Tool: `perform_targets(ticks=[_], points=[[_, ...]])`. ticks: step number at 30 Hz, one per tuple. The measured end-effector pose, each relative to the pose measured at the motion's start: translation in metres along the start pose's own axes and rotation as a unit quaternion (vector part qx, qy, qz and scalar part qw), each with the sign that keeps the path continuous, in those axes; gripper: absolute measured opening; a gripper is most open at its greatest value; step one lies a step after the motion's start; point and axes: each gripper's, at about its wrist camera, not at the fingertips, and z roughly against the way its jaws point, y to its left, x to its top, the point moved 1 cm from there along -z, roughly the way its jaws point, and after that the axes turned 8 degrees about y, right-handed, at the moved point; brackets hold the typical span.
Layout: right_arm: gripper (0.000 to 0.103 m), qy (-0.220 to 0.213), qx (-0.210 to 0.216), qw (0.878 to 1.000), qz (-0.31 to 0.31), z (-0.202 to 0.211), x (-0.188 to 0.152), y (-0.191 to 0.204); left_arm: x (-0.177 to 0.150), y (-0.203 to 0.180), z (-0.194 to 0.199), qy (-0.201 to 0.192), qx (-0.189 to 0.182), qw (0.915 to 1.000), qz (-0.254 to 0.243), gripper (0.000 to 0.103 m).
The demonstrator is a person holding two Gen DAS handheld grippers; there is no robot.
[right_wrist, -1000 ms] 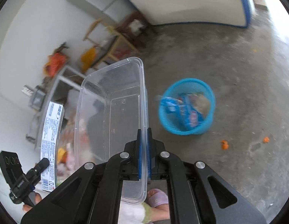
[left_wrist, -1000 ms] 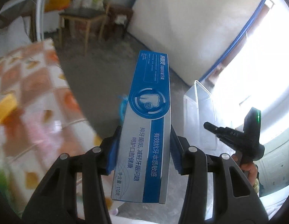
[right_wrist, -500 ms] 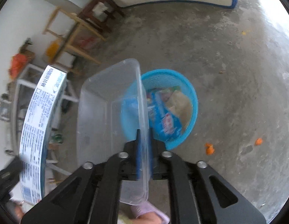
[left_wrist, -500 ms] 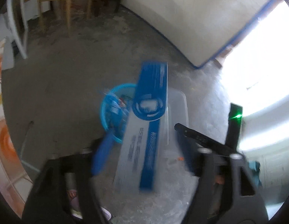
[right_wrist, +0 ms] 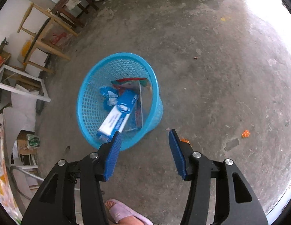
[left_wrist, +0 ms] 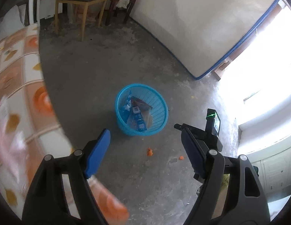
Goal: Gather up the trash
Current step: 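Bring both open tools back to the table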
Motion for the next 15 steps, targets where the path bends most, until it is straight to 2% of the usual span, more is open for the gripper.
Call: perform_targets(ticks=[3, 7, 12, 15], points=[[0.051, -0.003, 0.024, 1.0, 0.014, 0.021, -0.017, 0.002, -0.029, -0.002, 0.033, -0.025, -0.005, 0.9994, -0.026, 0.074], [0.061, -0.007, 0.063, 0.997, 0.054, 0.057, -0.047, 0.019, -0.066, 0.004, 0.066, -0.05, 0.009, 0.9975, -0.048, 0.078], [0.067, -0.002, 0.107, 0.987, 0.123, 0.092, -0.078, 0.068, -0.115, 0.033, 0.11, -0.092, 0.046, 0.9942, -0.033, 0.083], [0.07, 0.001, 0.128, 0.978, 0.167, 0.107, -0.093, 0.106, -0.143, 0.059, 0.137, -0.11, 0.065, 0.9918, -0.002, 0.083]])
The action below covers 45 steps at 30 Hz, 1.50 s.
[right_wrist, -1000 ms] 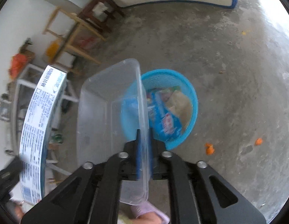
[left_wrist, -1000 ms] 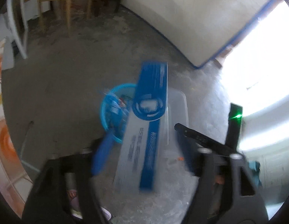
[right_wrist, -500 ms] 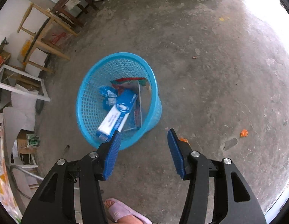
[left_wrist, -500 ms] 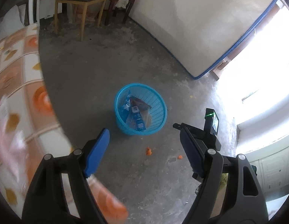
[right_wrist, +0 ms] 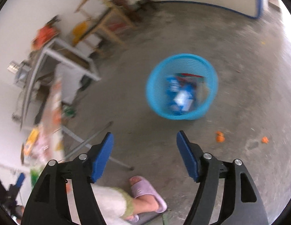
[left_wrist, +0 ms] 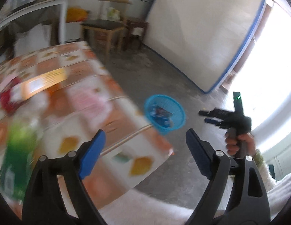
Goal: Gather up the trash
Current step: 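Bring both open tools back to the table, then grasp the pink wrapper with the right tool while the left grasps the green bottle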
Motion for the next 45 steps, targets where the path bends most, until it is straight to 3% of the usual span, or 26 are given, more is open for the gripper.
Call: perform_targets(ticks=[5, 10, 13, 17, 22, 27, 30, 33, 35, 41, 45], points=[[0.074, 0.017, 0.047, 0.993, 0.103, -0.004, -0.005, 0.103, -0.031, 0.044, 0.042, -0.022, 0.046, 0.9979, 0.041, 0.084], [0.079, 0.046, 0.07, 0.975, 0.205, -0.025, -0.017, 0.2, -0.049, 0.082, 0.072, -0.056, 0.084, 0.9921, 0.075, 0.084], [0.079, 0.067, 0.065, 0.962, 0.255, -0.047, -0.024, 0.252, -0.057, 0.096, 0.082, -0.067, 0.092, 0.9896, 0.087, 0.085], [0.079, 0.087, 0.012, 0.954, 0.287, -0.084, -0.027, 0.296, -0.07, 0.113, 0.092, -0.078, 0.097, 0.9872, 0.1, 0.085], [0.079, 0.106, -0.054, 0.943, 0.311, -0.125, -0.031, 0.32, -0.078, 0.129, 0.097, -0.084, 0.093, 0.9845, 0.122, 0.085], [0.075, 0.113, -0.072, 0.936, 0.326, -0.134, -0.045, 0.323, -0.067, 0.146, 0.091, -0.082, 0.12, 0.9817, 0.123, 0.085], [0.066, 0.113, -0.084, 0.935, 0.324, -0.134, -0.045, 0.321, -0.051, 0.155, 0.077, -0.054, 0.147, 0.9808, 0.116, 0.085], [0.06, 0.113, -0.087, 0.937, 0.318, -0.135, -0.045, 0.319, -0.031, 0.168, 0.048, 0.008, 0.161, 0.9813, 0.105, 0.085], [0.056, 0.113, -0.09, 0.937, 0.319, -0.137, -0.047, 0.318, -0.025, 0.173, 0.036, 0.025, 0.167, 0.9804, 0.101, 0.085], [0.046, 0.108, -0.098, 0.933, 0.33, -0.136, -0.054, 0.316, -0.016, 0.176, 0.017, 0.067, 0.165, 0.9793, 0.096, 0.067], [0.039, 0.112, -0.088, 0.931, 0.335, -0.133, -0.059, 0.314, -0.022, 0.172, 0.021, 0.066, 0.162, 0.9788, 0.107, 0.062]])
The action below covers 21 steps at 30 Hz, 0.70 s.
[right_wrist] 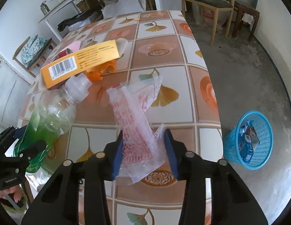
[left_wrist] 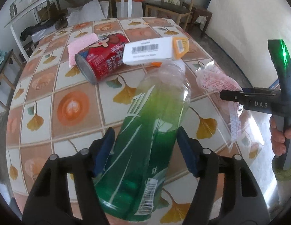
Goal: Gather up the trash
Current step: 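Grasp the pink wrapper with the right tool while the left grasps the green bottle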
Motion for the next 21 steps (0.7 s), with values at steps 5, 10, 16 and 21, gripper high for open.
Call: perform_targets(ticks=[5, 10, 16, 21], points=[[0.034, 0.002, 0.018, 1.0, 0.003, 0.007, -0.013, -0.001, -0.025, 0.01, 0.014, 0.006, -0.022, 0.999, 0.038, 0.059], [0.033, 0.003, 0.04, 0.999, 0.007, 0.014, -0.031, 0.0, -0.061, 0.025, 0.031, 0.016, -0.035, 0.996, 0.081, 0.058], [0.033, 0.013, 0.056, 0.998, 0.006, 0.01, -0.038, 0.005, -0.068, 0.033, 0.036, 0.05, -0.052, 0.9931, 0.092, 0.064], [0.036, 0.018, 0.058, 0.998, 0.007, 0.008, -0.038, 0.008, -0.053, 0.025, 0.035, 0.054, -0.038, 0.9961, 0.059, 0.069]])
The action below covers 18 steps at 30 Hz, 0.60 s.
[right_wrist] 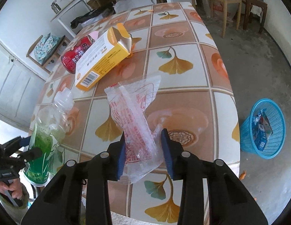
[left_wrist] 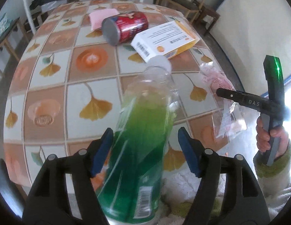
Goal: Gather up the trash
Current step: 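Grasp the pink wrapper with the right tool while the left grasps the green bottle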
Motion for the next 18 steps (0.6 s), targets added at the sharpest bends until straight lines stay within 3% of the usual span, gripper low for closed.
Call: perform_targets(ticks=[6, 8, 18], points=[[0.039, 0.003, -0.008, 1.0, 0.013, 0.0, -0.002, 0.005, 0.009, -0.008, -0.011, 0.02, 0.021, 0.9991, -0.031, 0.068], [0.039, 0.003, -0.009, 1.0, 0.013, 0.0, -0.002, 0.005, 0.009, -0.007, -0.015, 0.022, 0.023, 0.9991, -0.029, 0.063], [0.037, -0.001, -0.006, 1.0, 0.009, 0.001, -0.005, 0.004, 0.0, -0.003, -0.011, -0.003, 0.002, 1.0, -0.009, 0.06]])
